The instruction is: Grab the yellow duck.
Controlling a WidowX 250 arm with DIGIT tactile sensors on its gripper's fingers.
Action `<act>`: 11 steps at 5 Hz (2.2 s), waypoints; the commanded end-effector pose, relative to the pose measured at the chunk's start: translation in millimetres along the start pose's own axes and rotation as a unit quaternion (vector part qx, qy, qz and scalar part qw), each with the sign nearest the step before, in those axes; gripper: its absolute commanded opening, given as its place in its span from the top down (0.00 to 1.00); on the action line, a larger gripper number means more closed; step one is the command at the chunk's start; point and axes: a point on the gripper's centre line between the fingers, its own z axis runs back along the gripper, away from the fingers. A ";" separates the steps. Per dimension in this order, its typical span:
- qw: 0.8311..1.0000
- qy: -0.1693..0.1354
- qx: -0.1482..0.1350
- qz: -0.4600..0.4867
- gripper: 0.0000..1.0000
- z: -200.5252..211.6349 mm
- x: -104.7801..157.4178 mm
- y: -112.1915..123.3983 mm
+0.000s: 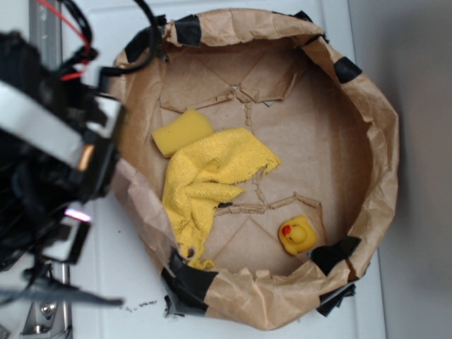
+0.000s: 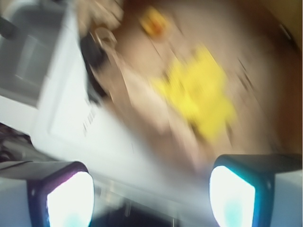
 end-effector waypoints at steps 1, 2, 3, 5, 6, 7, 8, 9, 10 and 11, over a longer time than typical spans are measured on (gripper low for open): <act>0.997 -0.056 0.007 -0.043 0.00 -36.7 57.4 51.2; 0.998 -0.041 0.011 -0.047 0.00 -59.8 76.5 55.1; 1.000 0.005 0.010 -0.004 0.00 -98.3 74.4 53.0; 0.997 -0.016 -0.025 0.066 0.00 -127.1 91.5 40.3; 0.995 -0.034 -0.044 0.086 0.00 -117.9 101.2 40.2; 0.994 -0.045 -0.048 0.093 0.00 -107.6 106.6 41.4; 0.996 -0.046 -0.030 0.077 0.00 -113.3 118.6 37.2; 0.997 -0.041 -0.022 0.067 0.00 -124.1 124.8 30.9; 0.996 -0.045 -0.019 0.073 0.00 -136.1 129.3 28.1; 0.998 -0.010 -0.026 0.055 0.00 -164.6 122.4 13.8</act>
